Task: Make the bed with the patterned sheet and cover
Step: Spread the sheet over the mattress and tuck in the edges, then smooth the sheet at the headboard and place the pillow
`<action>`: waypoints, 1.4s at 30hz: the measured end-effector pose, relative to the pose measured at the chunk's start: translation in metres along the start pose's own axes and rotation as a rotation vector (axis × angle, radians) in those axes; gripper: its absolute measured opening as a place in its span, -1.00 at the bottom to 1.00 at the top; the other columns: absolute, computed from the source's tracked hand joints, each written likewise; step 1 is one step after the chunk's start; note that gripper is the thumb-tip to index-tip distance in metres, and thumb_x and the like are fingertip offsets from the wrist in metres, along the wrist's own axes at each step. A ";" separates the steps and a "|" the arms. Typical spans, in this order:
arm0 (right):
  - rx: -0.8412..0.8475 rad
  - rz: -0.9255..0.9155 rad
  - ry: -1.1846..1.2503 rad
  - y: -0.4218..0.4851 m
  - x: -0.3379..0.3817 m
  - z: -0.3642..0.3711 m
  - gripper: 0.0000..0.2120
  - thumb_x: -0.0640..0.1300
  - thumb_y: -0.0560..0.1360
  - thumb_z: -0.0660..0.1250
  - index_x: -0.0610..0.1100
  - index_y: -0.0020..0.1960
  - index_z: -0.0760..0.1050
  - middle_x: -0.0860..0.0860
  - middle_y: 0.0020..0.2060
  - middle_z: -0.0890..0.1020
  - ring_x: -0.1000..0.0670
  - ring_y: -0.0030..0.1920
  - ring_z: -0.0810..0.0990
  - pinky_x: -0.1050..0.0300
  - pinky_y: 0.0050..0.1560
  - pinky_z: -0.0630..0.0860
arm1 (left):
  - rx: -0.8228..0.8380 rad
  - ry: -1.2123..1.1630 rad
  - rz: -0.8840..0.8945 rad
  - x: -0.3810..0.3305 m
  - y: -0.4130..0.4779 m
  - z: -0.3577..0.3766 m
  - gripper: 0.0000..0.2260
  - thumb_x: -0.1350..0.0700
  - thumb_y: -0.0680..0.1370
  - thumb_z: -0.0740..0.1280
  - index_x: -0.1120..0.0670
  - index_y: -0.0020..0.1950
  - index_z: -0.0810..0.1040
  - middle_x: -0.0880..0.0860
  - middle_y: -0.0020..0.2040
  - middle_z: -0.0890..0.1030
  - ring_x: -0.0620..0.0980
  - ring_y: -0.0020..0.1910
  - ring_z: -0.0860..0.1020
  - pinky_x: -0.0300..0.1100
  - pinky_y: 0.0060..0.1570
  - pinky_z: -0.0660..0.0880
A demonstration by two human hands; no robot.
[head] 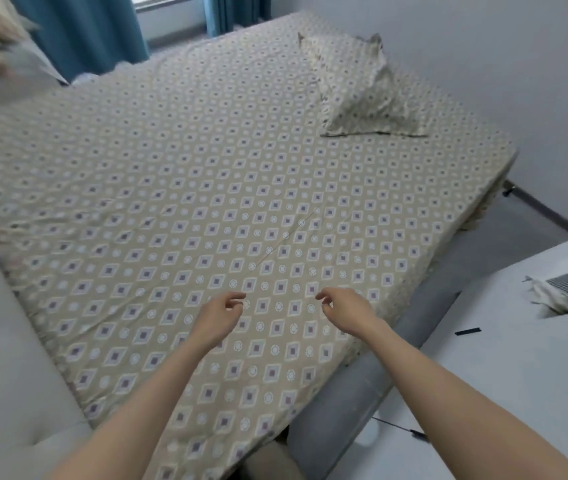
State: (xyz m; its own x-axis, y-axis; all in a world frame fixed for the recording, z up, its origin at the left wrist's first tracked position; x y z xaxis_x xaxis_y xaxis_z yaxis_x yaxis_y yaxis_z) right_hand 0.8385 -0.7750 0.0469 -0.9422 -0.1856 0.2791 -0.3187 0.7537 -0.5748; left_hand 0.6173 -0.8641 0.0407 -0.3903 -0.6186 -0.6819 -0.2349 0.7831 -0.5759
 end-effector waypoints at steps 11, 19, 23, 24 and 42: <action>-0.260 -0.090 0.013 -0.028 0.058 -0.103 -0.68 -0.07 0.60 0.14 0.03 0.32 0.44 0.09 0.15 0.60 0.14 -0.36 0.49 0.14 -0.17 0.50 | -0.079 -0.293 0.048 -0.063 -0.027 -0.079 -0.65 0.15 0.60 0.19 -0.01 0.39 0.39 0.05 0.28 0.51 0.02 0.16 0.48 -0.06 0.16 0.42; -0.352 -0.191 -0.124 -0.002 0.048 -0.189 -0.69 -0.04 0.61 0.14 0.08 0.32 0.42 0.16 0.15 0.60 0.07 -0.14 0.59 0.12 -0.05 0.45 | -0.126 -0.352 0.119 -0.128 0.003 -0.087 -0.64 0.15 0.59 0.20 -0.03 0.40 0.38 0.03 0.27 0.51 0.01 0.16 0.50 -0.07 0.14 0.44; -0.350 -0.241 -0.183 0.042 0.013 -0.228 -0.69 -0.03 0.61 0.14 0.07 0.33 0.41 0.16 0.15 0.60 0.09 -0.22 0.51 0.14 -0.09 0.43 | -0.169 -0.373 0.132 -0.170 0.042 -0.068 -0.65 0.14 0.60 0.20 -0.02 0.40 0.38 0.02 0.27 0.51 0.01 0.18 0.50 -0.12 0.10 0.42; -0.334 -0.252 -0.197 0.058 -0.001 -0.237 -0.69 -0.03 0.61 0.14 0.07 0.33 0.41 0.16 0.15 0.60 0.09 -0.21 0.51 0.15 -0.11 0.43 | -0.179 -0.380 0.122 -0.182 0.054 -0.058 -0.65 0.14 0.60 0.19 -0.02 0.40 0.38 0.02 0.27 0.51 0.01 0.19 0.50 -0.12 0.10 0.41; -0.224 -0.255 0.009 0.198 -0.152 -0.388 -0.68 -0.05 0.59 0.16 0.05 0.33 0.41 0.10 0.13 0.61 0.02 0.06 0.58 0.09 -0.10 0.52 | -0.265 -0.422 0.029 -0.389 0.179 0.037 -0.65 0.19 0.59 0.19 0.02 0.37 0.41 0.05 0.30 0.50 0.00 0.15 0.50 -0.13 0.10 0.43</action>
State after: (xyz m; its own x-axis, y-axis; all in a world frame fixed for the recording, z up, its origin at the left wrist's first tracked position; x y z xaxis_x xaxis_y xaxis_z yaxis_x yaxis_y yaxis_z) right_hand 0.9584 -0.3528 0.1896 -0.8338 -0.3810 0.3995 -0.5122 0.8038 -0.3025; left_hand 0.7595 -0.4861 0.1862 -0.0189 -0.5253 -0.8507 -0.4685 0.7563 -0.4567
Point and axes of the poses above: each hand's wrist, its own y-axis towards the middle knuckle, its own z-axis out of the palm, x = y × z, the point moved 9 cm from there along y, towards the middle knuckle
